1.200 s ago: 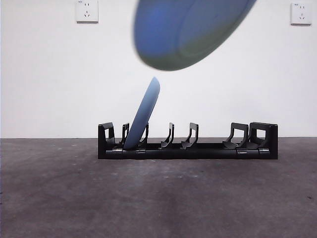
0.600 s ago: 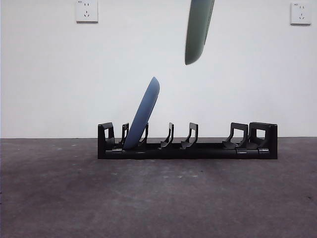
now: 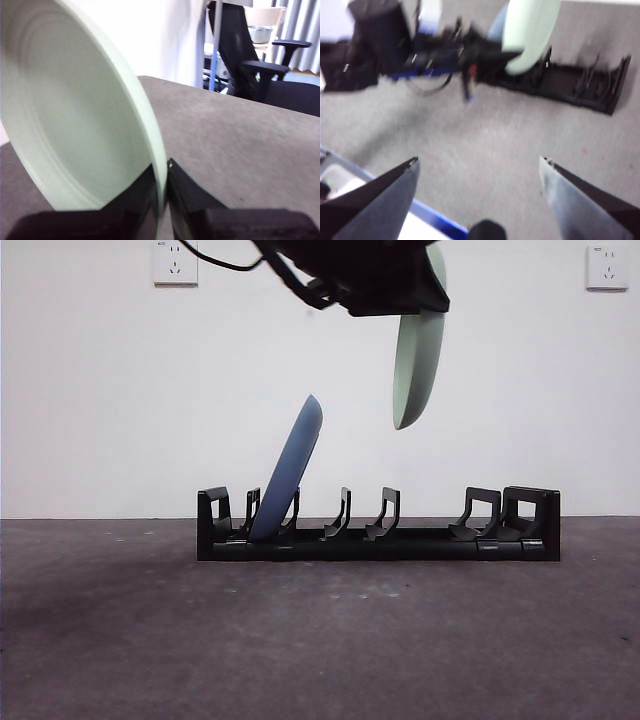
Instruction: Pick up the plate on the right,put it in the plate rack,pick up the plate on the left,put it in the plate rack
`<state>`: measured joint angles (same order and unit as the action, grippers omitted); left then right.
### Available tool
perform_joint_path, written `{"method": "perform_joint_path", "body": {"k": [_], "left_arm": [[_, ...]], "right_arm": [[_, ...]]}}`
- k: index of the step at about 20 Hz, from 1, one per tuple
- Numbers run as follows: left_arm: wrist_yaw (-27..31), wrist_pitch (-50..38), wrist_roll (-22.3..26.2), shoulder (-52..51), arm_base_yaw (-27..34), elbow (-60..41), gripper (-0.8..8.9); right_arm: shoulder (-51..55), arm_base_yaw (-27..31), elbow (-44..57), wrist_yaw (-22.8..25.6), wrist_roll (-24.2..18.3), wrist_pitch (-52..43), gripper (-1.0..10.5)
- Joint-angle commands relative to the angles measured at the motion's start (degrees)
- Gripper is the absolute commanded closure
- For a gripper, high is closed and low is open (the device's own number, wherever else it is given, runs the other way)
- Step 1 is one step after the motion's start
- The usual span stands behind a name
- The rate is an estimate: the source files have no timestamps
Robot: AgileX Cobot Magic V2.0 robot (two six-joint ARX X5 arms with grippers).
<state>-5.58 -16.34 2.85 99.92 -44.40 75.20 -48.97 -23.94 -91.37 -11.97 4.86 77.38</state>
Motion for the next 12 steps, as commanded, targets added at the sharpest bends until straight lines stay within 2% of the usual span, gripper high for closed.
{"method": "perform_joint_path", "body": {"k": [1, 4, 12], "left_arm": [[1.4, -1.0, -0.7, 2.8, 1.0, 1.5, 8.22], [0.9, -1.1, -2.7, 5.4, 3.5, 1.6, 8.22], [-2.8, -1.3, -2.9, 8.8, 6.9, 1.6, 8.22]], "right_arm": [[0.2, 0.0, 0.3, 0.1, -1.3, 1.3, 5.4], [0.5, 0.0, 0.3, 0.1, -1.5, 1.3, 5.4], [0.5, 0.0, 0.3, 0.0, -1.5, 1.0, 5.4]]}}
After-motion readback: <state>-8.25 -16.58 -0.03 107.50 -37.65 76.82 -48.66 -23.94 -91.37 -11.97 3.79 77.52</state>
